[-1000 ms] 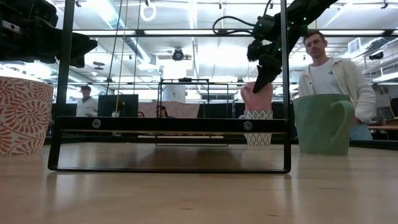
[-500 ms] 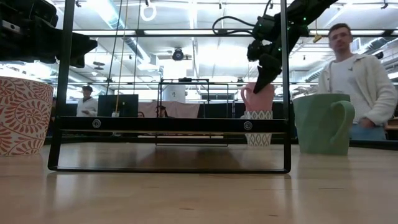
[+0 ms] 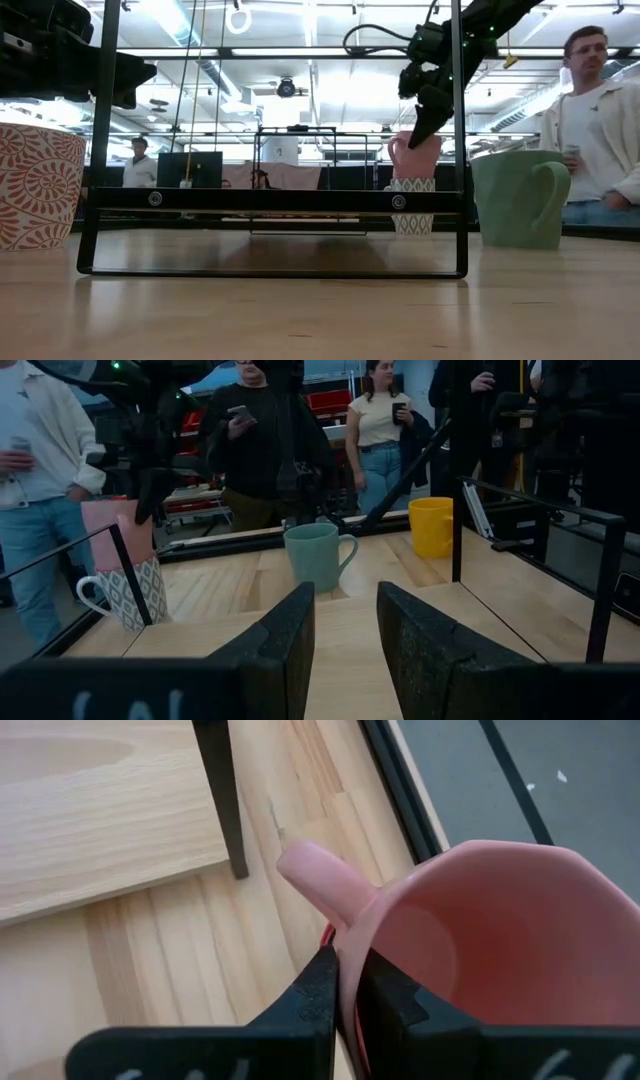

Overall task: Place coffee mugs
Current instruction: Put the pink mug on the shelf

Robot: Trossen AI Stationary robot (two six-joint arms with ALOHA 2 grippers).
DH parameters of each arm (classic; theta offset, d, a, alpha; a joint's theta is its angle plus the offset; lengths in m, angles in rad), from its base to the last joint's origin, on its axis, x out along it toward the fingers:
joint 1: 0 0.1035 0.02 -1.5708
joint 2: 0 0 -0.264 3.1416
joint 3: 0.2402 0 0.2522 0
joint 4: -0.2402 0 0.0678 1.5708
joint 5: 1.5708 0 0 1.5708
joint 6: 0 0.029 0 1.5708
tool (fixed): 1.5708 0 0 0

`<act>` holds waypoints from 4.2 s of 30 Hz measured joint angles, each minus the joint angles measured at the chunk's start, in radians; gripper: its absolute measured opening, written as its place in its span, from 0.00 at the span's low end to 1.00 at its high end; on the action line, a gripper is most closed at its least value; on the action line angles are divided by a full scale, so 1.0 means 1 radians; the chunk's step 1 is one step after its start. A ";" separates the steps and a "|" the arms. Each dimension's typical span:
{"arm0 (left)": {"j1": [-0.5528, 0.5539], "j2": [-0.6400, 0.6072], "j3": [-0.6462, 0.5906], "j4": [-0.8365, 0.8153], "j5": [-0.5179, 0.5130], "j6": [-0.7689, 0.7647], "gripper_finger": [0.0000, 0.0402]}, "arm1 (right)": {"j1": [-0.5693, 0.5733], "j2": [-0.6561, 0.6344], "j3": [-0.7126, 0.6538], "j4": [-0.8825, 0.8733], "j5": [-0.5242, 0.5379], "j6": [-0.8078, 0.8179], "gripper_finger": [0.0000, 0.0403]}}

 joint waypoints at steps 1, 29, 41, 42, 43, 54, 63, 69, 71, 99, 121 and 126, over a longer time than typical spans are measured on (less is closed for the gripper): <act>0.000 0.000 0.000 0.000 0.000 0.000 0.30 | 0.000 -0.008 0.000 0.000 0.000 0.000 0.08; 0.000 0.000 0.000 0.000 0.000 0.000 0.30 | 0.225 -0.047 0.383 -0.160 0.004 0.004 0.08; 0.000 0.000 0.000 0.000 0.000 0.000 0.30 | 0.391 0.282 0.737 -0.213 0.004 0.004 0.08; 0.000 0.000 0.000 0.000 0.000 0.000 0.30 | 0.400 0.312 0.764 -0.223 0.004 0.004 0.08; 0.000 0.000 0.000 0.000 0.000 0.000 0.30 | 0.409 0.340 0.789 -0.234 0.003 0.005 0.08; 0.000 0.000 0.000 0.000 0.000 0.000 0.30 | 0.459 0.558 0.941 -0.279 0.004 0.079 0.08; 0.000 0.000 0.000 0.000 0.000 0.000 0.30 | 0.458 0.650 0.941 -0.266 0.004 0.159 0.08; 0.000 0.000 0.000 0.000 0.000 0.000 0.30 | 0.458 0.706 0.941 -0.252 0.006 0.205 0.08; 0.000 0.000 0.000 -0.001 0.000 0.000 0.30 | 0.456 0.716 0.940 -0.251 0.006 0.215 0.08; 0.000 0.001 0.000 -0.010 0.001 -0.001 0.30 | 0.449 0.809 0.922 -0.170 0.050 0.256 0.08; 0.000 0.007 0.000 -0.014 0.001 -0.025 0.30 | 0.448 0.809 0.923 -0.188 0.061 0.259 0.11; 0.000 0.007 0.000 -0.014 0.001 -0.026 0.30 | 0.448 0.809 0.923 -0.185 0.061 0.288 0.11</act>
